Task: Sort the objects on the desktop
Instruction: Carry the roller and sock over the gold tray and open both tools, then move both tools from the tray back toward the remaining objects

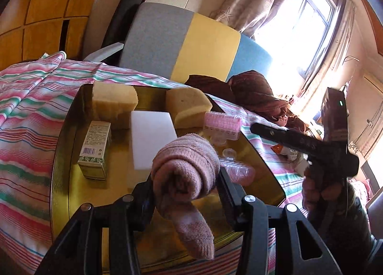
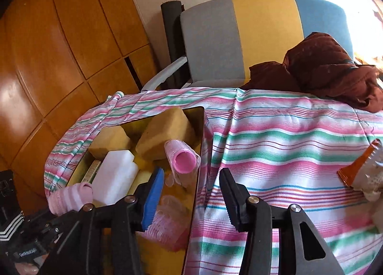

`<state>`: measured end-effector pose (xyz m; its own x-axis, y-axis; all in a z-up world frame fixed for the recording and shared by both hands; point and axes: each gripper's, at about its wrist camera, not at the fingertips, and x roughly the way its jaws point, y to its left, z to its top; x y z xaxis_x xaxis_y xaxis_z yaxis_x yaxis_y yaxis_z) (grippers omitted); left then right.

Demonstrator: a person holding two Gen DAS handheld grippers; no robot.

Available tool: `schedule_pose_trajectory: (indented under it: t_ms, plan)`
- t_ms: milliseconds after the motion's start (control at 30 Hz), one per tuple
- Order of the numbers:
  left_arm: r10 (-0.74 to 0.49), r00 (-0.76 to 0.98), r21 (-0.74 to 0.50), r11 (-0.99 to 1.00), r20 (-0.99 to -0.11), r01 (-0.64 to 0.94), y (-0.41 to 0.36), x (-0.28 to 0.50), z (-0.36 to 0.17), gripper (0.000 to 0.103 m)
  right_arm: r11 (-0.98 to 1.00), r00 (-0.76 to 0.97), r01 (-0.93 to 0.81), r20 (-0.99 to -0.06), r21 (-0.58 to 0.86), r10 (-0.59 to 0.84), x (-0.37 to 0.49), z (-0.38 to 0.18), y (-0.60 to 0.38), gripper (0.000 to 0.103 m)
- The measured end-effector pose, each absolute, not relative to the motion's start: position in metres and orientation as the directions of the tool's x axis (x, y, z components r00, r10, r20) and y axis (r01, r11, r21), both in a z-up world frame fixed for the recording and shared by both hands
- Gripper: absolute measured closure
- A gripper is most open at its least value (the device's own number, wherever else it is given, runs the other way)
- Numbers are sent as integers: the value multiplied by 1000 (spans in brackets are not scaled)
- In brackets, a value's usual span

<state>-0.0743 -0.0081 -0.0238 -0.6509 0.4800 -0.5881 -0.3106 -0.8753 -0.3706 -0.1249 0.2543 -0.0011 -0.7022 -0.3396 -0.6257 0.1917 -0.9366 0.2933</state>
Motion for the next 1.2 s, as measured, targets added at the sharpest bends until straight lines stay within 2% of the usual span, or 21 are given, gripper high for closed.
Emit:
schedule_pose_trajectory:
  t_ms: [233,667,733,900,1200]
  plan:
    - [469,-652,-359,-882,-596,-306,-3,-98,-1,56,-936,-729,165,-601,311,-328,-86,-5,273,46]
    - [332,-670,-264,-942,-664,-205,22,-189,6,55,-938,-730,146,-605,316,-317,-57,-20,290,44]
    - [315,-650,-272,-947,-692,-169,21,-203,-2,54,-937,-733,137,-603,322,-314,-56,-21,295,44]
    - [327,-633,-309,-940,-701,-142,15,-215,-8,38,-934,-735,107,-605,342,-306,-54,-27,309,43]
    - [319,-667,-304,-942,-673,-143,11,-195,2,37,-931,-733,52,-620,360,-281,-47,-41,326,43]
